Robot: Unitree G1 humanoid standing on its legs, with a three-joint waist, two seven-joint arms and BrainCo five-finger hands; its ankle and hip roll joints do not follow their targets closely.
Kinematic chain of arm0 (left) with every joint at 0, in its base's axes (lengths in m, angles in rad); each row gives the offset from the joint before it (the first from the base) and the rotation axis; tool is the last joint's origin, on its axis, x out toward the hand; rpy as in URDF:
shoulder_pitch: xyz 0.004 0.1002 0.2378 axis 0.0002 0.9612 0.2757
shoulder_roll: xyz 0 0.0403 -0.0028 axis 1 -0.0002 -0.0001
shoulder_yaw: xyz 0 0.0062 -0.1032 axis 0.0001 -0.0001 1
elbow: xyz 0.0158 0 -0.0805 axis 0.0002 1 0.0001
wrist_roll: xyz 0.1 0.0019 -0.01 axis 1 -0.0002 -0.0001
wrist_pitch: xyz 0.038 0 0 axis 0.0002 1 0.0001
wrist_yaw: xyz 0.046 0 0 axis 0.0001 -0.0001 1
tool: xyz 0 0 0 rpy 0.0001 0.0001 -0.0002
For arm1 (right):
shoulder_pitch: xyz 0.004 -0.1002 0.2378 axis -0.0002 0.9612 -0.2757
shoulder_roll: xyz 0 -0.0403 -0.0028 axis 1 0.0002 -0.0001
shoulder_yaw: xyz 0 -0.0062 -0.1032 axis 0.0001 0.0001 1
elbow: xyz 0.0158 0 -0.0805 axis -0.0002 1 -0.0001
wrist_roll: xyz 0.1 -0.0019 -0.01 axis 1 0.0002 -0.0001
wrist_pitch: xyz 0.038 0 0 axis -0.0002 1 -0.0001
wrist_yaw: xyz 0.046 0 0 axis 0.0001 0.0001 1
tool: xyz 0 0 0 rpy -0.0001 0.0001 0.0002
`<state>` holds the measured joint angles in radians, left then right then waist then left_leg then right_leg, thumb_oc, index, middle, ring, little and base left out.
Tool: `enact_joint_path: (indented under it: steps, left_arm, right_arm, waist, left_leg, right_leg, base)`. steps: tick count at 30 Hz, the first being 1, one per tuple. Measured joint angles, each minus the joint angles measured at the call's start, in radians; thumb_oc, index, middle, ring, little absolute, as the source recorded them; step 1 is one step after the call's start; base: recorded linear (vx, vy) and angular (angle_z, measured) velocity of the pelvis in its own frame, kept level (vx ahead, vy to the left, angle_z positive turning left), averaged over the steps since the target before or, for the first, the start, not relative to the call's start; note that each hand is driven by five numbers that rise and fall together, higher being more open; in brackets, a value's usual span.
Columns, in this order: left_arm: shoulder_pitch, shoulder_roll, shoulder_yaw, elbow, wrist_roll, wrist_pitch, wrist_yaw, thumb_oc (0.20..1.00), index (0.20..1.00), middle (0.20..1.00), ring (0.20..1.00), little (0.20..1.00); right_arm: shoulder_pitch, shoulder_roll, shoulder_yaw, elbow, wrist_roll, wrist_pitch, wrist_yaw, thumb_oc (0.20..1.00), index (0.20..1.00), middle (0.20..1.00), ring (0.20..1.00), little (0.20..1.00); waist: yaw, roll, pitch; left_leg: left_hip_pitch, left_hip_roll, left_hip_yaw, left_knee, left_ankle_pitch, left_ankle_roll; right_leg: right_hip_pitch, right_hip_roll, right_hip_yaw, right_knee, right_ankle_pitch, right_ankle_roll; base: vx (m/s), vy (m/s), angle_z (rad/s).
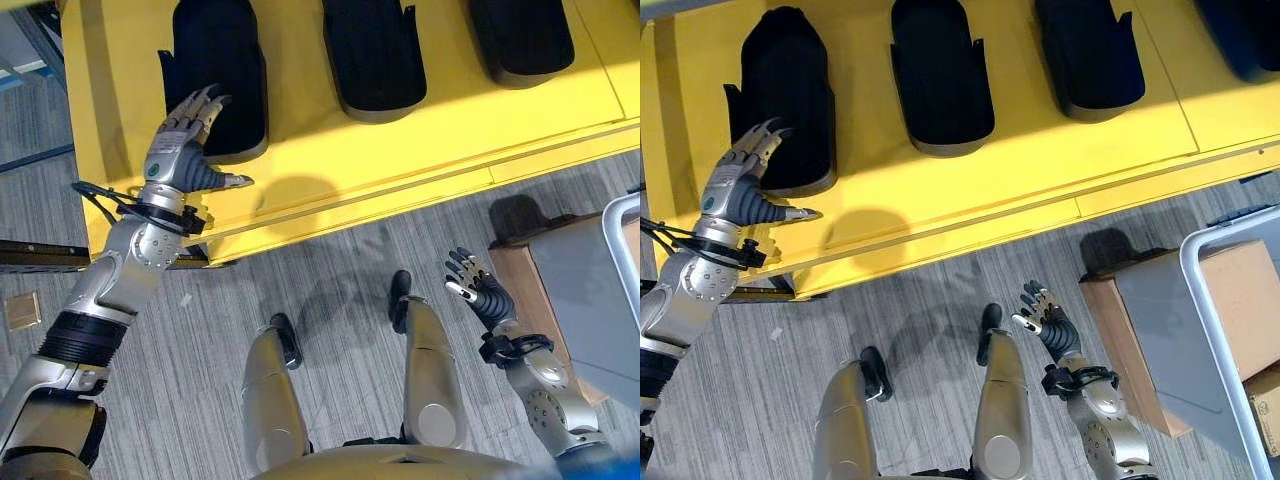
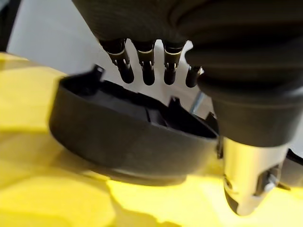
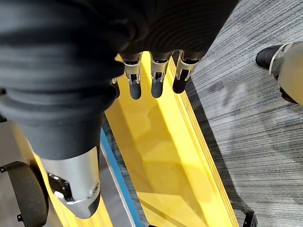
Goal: Move parts from the plastic box to the shelf.
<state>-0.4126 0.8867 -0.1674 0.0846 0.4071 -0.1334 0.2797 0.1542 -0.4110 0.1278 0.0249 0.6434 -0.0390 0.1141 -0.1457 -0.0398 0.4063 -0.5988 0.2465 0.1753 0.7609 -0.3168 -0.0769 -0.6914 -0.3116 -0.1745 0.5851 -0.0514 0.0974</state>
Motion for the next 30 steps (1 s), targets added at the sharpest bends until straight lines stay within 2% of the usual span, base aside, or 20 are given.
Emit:
enact_joint_path:
  steps: [11,30]
  left_arm:
    - [-0.06,-0.002,-0.032,0.079,0.017,0.005,-0.015,1.0,1.0,1.0,1.0,1.0]
    - [-0.201,-0.061,-0.068,0.267,-0.085,0.06,-0.011,1.0,1.0,1.0,1.0,1.0]
  right_arm:
    - [0.0,-0.001,-0.002,-0.004,0.0,0.0,0.0,1.0,1.0,1.0,1.0,1.0]
    - [0.001,-0.002,0.0,-0.007,0.0,0.0,0.001,1.0,1.0,1.0,1.0,1.0]
  waist:
    - [-0.009,0.002,0.011]
    - [-0.027,0.0,0.01]
  left_leg:
    - [-0.015,0.002,0.006,0.016,-0.005,0.0]
    - [-0.014,0.006,0.008,0.031,-0.011,0.005]
  right_leg:
    - [-0.021,0.001,0.009,0.008,0.001,-0.002]
    - [-0.016,0.006,0.017,0.008,0.005,-0.002]
  base:
    - [0.0,0.002,-0.01]
    - [0.0,0.0,0.0]
